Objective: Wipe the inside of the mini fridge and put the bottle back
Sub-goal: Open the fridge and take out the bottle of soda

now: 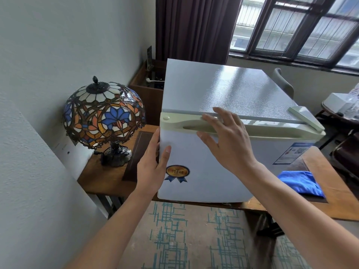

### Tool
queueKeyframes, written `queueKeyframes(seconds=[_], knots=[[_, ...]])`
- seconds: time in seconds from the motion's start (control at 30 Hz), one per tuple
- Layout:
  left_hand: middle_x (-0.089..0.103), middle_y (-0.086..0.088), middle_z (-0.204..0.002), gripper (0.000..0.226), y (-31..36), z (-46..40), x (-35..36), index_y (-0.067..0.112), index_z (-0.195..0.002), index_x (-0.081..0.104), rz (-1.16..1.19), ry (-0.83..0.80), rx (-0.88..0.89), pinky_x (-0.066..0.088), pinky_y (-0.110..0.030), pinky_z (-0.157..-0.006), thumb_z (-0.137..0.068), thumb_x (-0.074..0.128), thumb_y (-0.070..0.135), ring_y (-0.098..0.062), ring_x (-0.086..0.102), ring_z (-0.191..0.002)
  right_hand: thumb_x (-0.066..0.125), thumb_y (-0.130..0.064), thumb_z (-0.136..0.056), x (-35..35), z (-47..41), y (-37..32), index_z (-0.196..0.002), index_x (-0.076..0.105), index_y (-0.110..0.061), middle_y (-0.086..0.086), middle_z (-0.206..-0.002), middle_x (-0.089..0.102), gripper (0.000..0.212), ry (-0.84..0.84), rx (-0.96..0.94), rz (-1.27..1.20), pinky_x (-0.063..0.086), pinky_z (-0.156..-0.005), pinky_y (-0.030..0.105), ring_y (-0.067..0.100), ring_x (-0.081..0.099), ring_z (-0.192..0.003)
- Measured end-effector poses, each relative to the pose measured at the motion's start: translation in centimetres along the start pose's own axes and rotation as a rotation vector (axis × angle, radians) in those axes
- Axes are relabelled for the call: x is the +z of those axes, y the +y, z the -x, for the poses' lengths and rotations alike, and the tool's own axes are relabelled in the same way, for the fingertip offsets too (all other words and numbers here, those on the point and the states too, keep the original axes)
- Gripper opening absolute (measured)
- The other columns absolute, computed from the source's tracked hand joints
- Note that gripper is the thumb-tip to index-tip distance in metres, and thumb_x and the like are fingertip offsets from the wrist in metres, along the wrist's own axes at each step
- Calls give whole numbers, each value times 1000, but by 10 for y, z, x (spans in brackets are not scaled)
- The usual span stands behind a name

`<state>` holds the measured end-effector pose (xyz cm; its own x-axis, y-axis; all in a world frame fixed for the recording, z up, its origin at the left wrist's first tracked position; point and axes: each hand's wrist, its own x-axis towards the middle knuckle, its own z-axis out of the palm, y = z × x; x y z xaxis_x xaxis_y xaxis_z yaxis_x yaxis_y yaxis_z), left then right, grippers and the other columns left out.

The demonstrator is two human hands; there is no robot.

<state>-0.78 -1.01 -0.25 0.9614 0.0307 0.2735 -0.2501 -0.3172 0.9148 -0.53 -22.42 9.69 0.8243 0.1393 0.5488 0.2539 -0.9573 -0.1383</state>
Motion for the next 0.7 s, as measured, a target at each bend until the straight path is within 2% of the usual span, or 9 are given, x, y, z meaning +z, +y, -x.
queueKeyframes(seconds=[0.17,0.3,0.33,0.43,0.47,0.6,0.7], knots=[[62,11,-144,52,-3,7,1,40,-157,33,24,35,18,57,-46,-103,-107,44,49,-4,60,-130,59,-50,-97,2,2,1,-132,67,-17,8,-125,63,49,45,-30,-6,48,-103,47,32,56,-118],[67,9,-134,48,-4,-5,-8,35,-153,43,3,62,25,58,-41,-101,-106,47,43,-3,65,-121,72,-44,-92,-1,-1,3,-129,70,-18,5,-117,65,45,38,-17,-39,51,-96,45,32,58,-112],[69,8,-131,49,-3,-9,-9,35,-152,43,-16,66,30,59,-36,-99,-104,48,45,0,66,-116,74,-42,-91,-1,-2,3,-128,71,-18,5,-116,65,44,29,-12,-46,51,-95,45,32,58,-112],[71,10,-120,52,-3,-12,-12,34,-151,47,-71,88,71,53,-9,-89,-100,53,46,17,62,-102,77,-41,-90,-5,-1,3,-128,72,-19,4,-115,65,44,20,-9,-59,52,-94,43,31,59,-111],[72,10,-116,54,-4,-10,-13,34,-150,49,-68,96,91,51,-5,-87,-98,55,47,17,63,-99,77,-41,-89,-6,2,3,-127,72,-19,4,-114,66,44,26,-19,-69,52,-93,43,30,59,-111],[75,5,-112,55,-13,14,-16,33,-147,54,-19,124,159,57,-18,-91,-95,61,51,-1,72,-100,74,-43,-90,-16,22,4,-128,72,-20,4,-118,66,44,44,-78,-99,52,-92,41,30,58,-112],[74,2,-113,55,-12,36,-15,27,-147,55,-42,170,181,55,-14,-92,-96,60,48,-3,71,-101,70,-45,-92,-23,35,2,-129,72,-19,4,-122,66,45,49,-97,-130,51,-94,38,29,58,-114]])
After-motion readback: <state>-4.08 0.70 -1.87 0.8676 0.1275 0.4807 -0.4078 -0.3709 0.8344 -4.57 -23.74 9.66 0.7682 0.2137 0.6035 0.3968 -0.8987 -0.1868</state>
